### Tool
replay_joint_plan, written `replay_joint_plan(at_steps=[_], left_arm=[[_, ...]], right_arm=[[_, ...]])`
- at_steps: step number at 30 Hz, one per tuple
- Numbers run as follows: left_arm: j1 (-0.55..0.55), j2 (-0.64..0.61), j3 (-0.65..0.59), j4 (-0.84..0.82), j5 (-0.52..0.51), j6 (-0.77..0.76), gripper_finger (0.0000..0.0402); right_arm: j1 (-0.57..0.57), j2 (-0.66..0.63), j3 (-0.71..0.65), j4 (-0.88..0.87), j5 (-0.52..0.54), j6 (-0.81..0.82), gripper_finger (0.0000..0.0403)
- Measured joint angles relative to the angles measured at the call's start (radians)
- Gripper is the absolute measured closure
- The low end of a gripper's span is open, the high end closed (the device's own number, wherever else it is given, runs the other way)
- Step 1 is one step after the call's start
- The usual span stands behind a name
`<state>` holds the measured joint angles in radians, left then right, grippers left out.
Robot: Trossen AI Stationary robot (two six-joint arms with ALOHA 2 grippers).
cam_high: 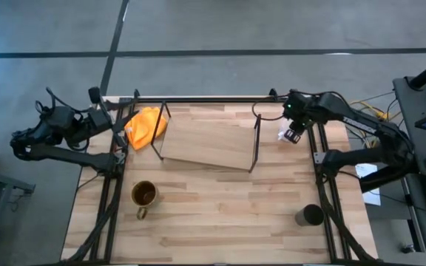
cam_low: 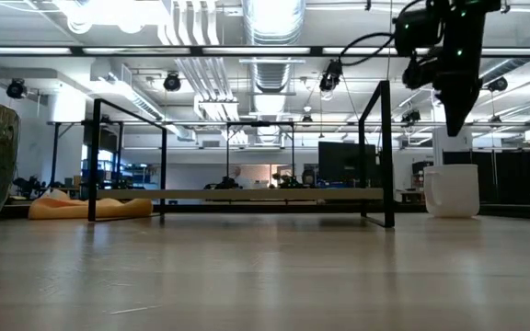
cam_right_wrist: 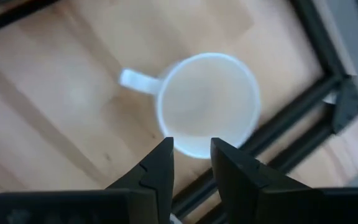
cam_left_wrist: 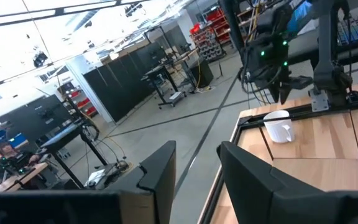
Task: Stack small to large cups/mugs on shelf
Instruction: Put the white mug on the shelf
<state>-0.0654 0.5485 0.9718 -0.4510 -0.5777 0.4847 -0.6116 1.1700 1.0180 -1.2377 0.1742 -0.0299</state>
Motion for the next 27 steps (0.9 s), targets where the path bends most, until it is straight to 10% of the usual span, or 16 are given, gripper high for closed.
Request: replay_joint_plan(at_steps=[27], left_arm=[[0.000,-0.027,-0.002,-0.050,-0.004,0.001,0.0287]], right_arm=[[-0.003,0.218,-0.009,0.021,-0.016,-0.053,0.0312]])
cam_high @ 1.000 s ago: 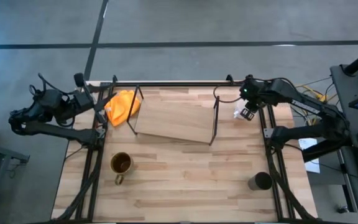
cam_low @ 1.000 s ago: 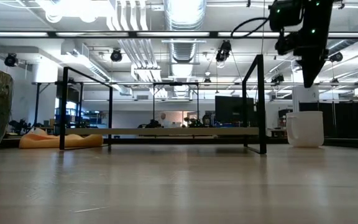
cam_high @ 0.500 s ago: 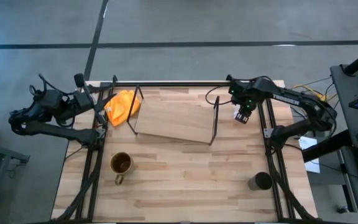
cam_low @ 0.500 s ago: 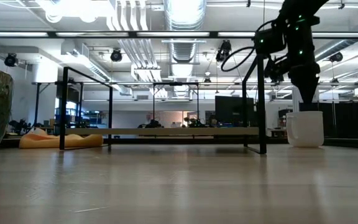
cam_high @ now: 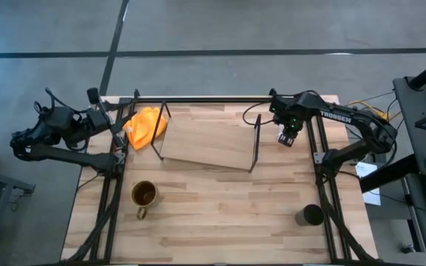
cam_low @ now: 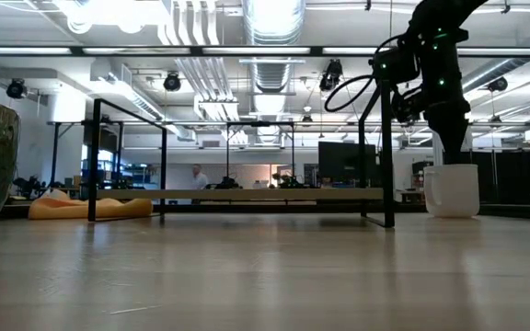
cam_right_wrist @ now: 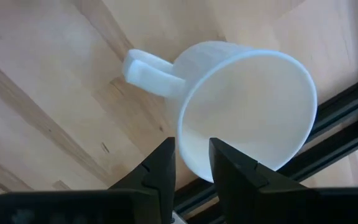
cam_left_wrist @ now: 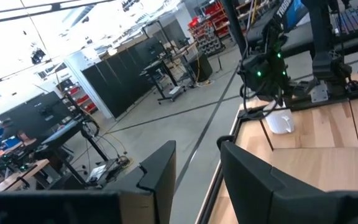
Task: Stack small to large cups/mugs on shelf
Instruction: Put the white mug on the shelf
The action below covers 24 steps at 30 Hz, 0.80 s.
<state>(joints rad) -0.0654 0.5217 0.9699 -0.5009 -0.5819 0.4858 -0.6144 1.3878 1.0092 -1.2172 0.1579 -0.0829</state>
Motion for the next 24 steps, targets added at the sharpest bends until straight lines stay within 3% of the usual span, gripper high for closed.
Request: replay_joint_plan(at_steps=[24], left_arm=[[0.000,-0.028,0.000,-0.007,0.000,-0.009,0.0287]], right_arm=[[0.000,-0.013,0.000,0.100,-0.012,0.056,0.0312]])
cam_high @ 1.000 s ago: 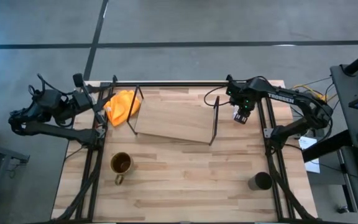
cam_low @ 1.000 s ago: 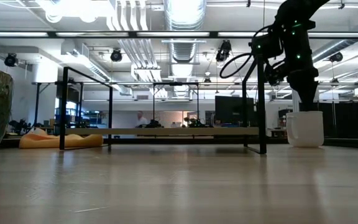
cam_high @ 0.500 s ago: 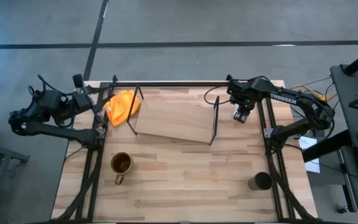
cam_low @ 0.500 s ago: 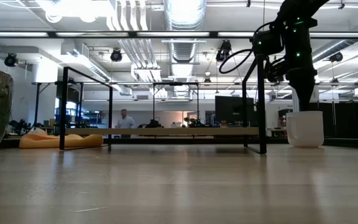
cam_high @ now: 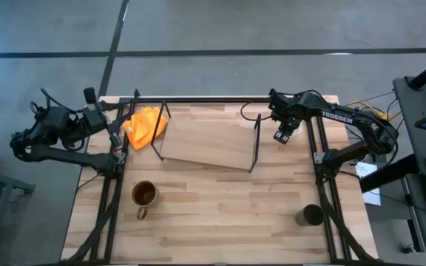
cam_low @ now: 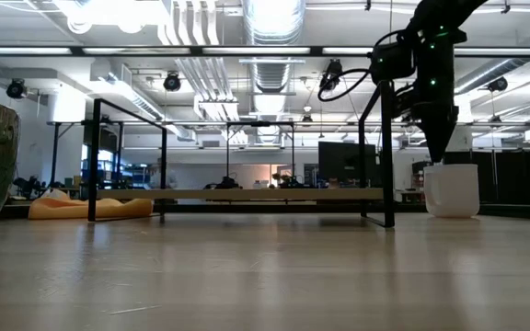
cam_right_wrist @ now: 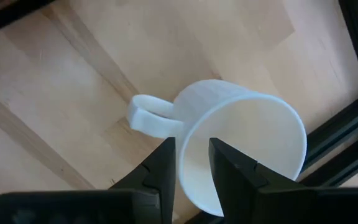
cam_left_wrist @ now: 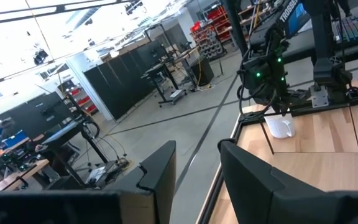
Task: Stack small to large cups/mugs on shelf
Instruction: Put the white mug on the shelf
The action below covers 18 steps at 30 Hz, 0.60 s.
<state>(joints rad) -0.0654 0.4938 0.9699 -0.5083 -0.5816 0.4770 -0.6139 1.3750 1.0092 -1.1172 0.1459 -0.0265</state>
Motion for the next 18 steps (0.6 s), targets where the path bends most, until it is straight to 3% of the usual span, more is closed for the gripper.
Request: replay_joint_plan(at_steps=[18], left_arm=[[0.000,-0.009,-0.007,-0.003,0.000,0.001,0.0287]], right_arm=[[0.000,0.001,-0.089,0.089,-0.022,0.000,0.0333]])
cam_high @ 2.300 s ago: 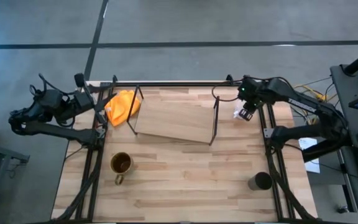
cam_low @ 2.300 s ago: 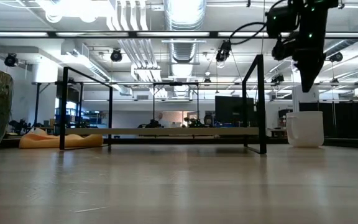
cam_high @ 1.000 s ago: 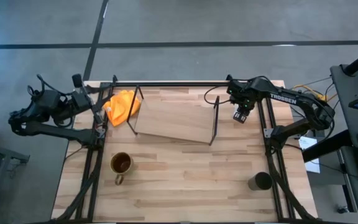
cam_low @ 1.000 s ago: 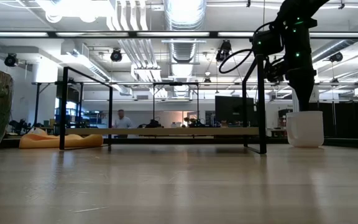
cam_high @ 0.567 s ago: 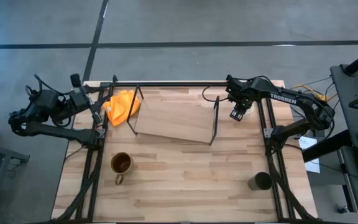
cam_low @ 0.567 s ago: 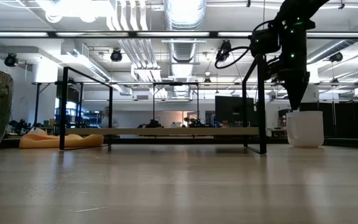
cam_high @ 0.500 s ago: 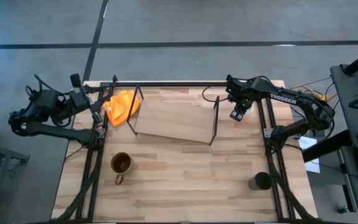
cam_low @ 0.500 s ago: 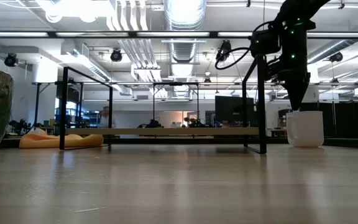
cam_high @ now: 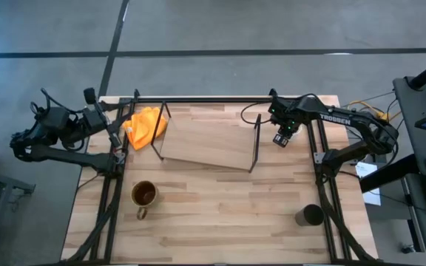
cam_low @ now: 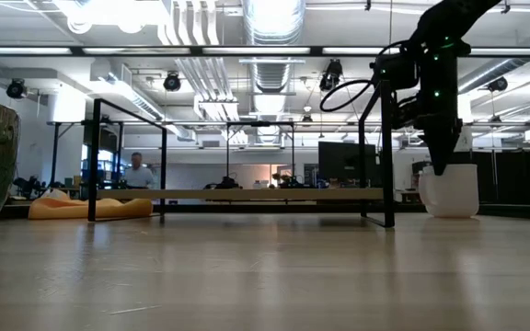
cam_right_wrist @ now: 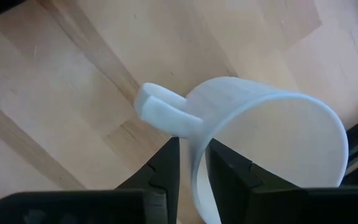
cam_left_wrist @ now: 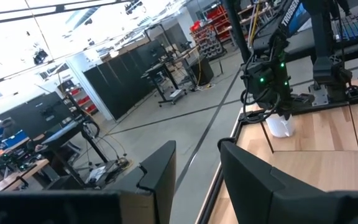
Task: Stack small to large cups/mugs on shelf
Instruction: Put the white mug on the shelf
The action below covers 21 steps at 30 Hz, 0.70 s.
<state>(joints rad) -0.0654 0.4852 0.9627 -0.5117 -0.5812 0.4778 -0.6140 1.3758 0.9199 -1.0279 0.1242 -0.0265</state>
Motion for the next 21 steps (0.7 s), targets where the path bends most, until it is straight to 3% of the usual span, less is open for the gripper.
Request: replay_joint_plan(at_steps=[9,21], left_arm=[[0.000,-0.009,-0.002,0.000,0.000,0.000,0.0287],[0.000,-0.020,-0.004,-0.002,0.000,0.001,0.0287]], right_arm=[[0.000,0.000,0.000,0.004,0.005,0.009,0.0388],[0.012,-0.036,0.050,-0.105,0.007,0.104,0.0393]])
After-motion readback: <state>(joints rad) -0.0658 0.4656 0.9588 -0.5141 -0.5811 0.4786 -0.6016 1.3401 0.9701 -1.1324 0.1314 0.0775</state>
